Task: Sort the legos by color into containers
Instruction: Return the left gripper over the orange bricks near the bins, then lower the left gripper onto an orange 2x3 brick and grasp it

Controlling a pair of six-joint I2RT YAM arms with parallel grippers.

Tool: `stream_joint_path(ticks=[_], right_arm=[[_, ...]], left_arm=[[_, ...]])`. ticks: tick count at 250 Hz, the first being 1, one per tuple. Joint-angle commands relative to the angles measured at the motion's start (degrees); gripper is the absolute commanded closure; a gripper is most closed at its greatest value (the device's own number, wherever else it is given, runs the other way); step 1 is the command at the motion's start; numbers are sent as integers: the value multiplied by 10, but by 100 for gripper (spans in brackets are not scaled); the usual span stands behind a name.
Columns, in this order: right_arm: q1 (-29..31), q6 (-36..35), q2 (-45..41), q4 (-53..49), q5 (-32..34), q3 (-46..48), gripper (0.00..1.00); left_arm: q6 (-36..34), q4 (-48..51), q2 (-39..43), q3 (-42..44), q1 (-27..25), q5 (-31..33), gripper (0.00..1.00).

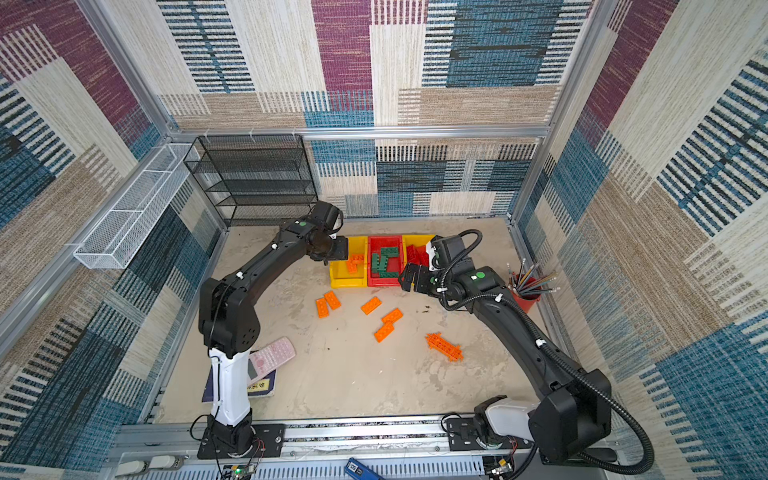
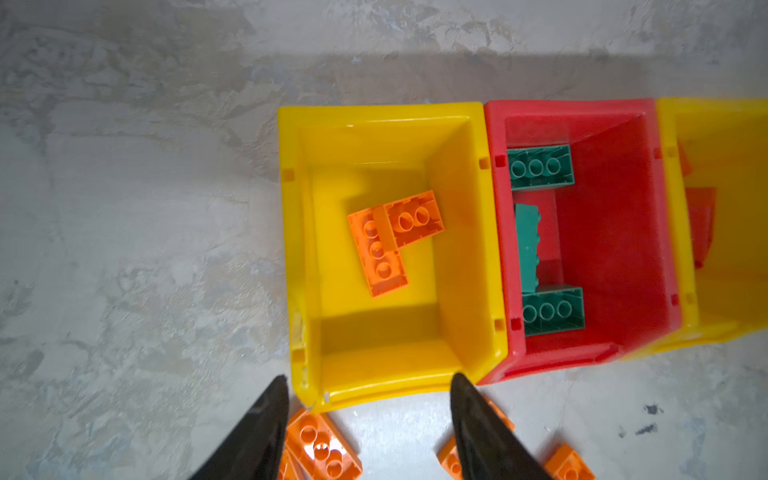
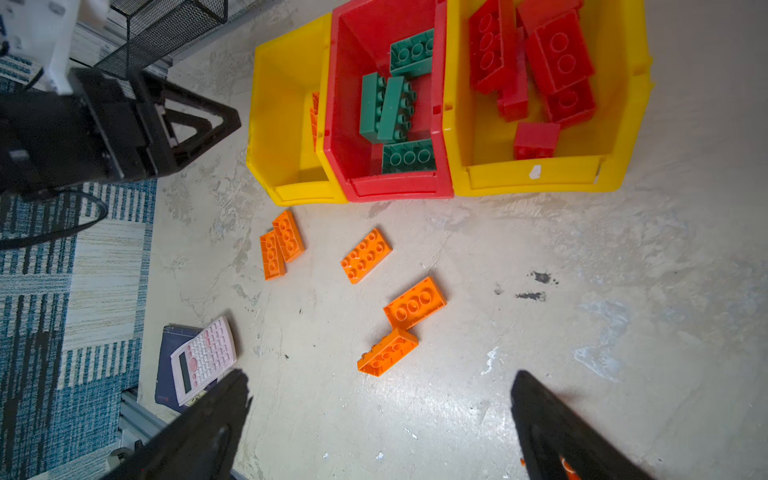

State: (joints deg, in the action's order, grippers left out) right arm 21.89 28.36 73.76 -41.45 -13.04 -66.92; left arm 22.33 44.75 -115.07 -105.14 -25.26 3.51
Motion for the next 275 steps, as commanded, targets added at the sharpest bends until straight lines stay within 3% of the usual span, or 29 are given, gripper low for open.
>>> stream_joint_path(ticks=[1, 50, 95, 172, 275], right_arm=[[1, -7, 2, 7, -14, -3, 0], [4, -12, 8, 7, -28, -10, 0], [12, -17, 16, -10, -24, -38, 0], [54, -2, 18, -36, 1, -53, 0], [135, 52, 29, -21, 23, -48, 0]], left_arm=[[25, -18, 64, 82, 0, 33, 40], [98, -81, 176, 274, 0, 9, 41], [134, -126, 196, 372, 0, -9, 41], [124, -141, 170, 406, 0, -12, 38], [103, -145, 114, 387, 0, -13, 38]])
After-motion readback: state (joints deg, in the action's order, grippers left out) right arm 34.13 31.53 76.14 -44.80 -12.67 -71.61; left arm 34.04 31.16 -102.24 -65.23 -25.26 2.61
